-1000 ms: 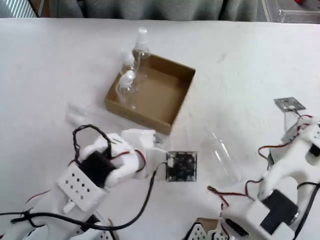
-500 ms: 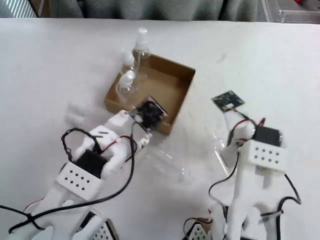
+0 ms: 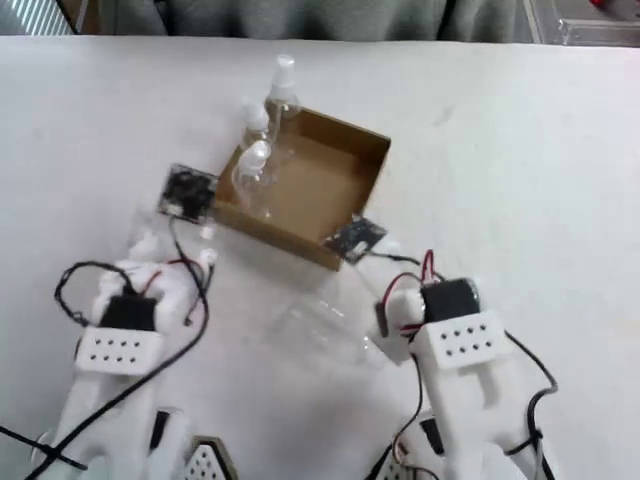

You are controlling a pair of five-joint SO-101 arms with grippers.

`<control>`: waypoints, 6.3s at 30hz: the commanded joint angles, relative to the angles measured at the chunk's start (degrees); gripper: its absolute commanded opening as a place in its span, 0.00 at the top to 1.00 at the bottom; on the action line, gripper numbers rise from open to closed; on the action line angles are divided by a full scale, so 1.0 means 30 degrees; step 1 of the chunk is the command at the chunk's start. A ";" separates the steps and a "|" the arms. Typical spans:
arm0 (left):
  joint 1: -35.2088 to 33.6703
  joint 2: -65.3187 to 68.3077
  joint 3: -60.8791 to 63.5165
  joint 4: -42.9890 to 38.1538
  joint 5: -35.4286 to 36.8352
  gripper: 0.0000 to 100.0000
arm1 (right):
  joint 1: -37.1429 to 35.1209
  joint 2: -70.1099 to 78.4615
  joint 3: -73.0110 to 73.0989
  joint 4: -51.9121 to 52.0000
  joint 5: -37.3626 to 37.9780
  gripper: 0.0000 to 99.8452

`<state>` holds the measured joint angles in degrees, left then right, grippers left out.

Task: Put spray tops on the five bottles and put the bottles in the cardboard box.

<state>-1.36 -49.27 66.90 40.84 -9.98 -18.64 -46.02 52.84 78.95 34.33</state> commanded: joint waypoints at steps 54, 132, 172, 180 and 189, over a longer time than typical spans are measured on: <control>-0.7663 -0.0484 -0.0586 -0.0908 0.4308 0.96 | 0.3736 0.1890 0.3810 -0.9538 -0.1260 0.98; -0.7311 -0.0484 0.0059 -0.1436 0.4190 0.96 | 0.1656 0.5201 -0.2022 -0.5172 -1.3656 0.98; -0.7136 -0.0484 0.0059 -0.1436 0.3575 0.96 | -0.0220 0.9773 -0.3018 -0.8015 -1.3275 0.98; -0.7106 -0.0484 0.0059 -0.1465 0.3546 0.96 | -0.1128 0.4234 -0.1407 -0.6842 -1.4183 0.98; -0.7018 -0.0484 0.0234 -0.1846 0.3546 0.96 | -0.5319 0.0396 0.2286 -0.8220 -1.4359 0.77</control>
<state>-23.16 -49.27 67.87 37.67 1.36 -32.09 -42.15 58.55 57.23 -8.13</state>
